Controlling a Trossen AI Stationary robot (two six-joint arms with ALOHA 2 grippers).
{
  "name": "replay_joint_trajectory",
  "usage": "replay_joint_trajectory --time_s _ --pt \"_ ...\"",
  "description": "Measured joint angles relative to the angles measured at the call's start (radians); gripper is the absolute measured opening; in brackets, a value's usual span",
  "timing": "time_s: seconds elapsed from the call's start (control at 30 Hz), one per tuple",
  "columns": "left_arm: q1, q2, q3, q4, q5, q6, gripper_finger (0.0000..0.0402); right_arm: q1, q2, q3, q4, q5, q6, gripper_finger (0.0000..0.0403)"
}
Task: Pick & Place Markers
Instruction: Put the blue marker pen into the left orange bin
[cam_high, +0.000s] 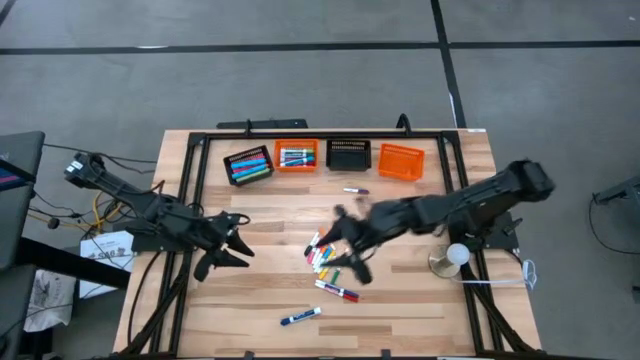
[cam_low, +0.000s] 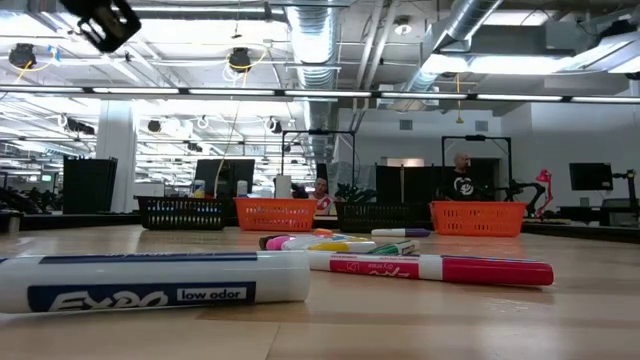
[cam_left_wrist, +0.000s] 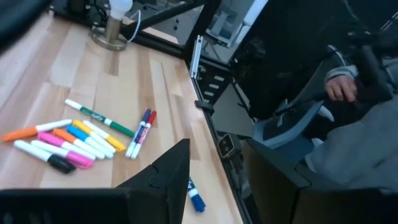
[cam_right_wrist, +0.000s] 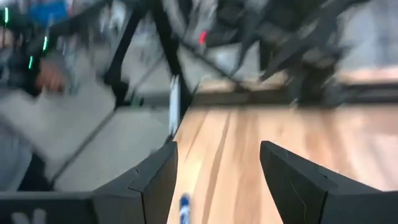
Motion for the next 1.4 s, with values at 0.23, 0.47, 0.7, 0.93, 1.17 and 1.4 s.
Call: replay_joint_trajectory --time_s 0.23,0.47,0.7,0.93,1.17,1.4 --pt "0.000 -0.079 -0.084 0.011 -0.041 0.003 0.0149 0.056 0.253 0.338 -0.296 -0.030 -0.088 0.0218" --pt "0.000 -0.099 -0.125 0.012 -0.034 0.047 0.0149 0.087 0.428 0.562 -0.447 -0.048 -0.106 0.0218" --pt "-0.002 -0.100 -0.143 0.015 0.000 0.054 0.0149 0.100 0.543 0.677 -0.535 -0.095 -0.106 0.0218" --pt "-0.002 -0.099 -0.149 0.019 0.008 0.050 0.0149 0.102 0.585 0.694 -0.575 -0.161 -0.105 0.0218" --pt "-0.002 -0.099 -0.149 0.023 0.008 0.052 0.0149 0.104 0.585 0.694 -0.596 -0.160 -0.123 0.0218" --pt "-0.002 -0.099 -0.149 0.025 0.008 0.052 0.0149 0.122 0.670 0.696 -0.577 -0.161 -0.166 0.0218"
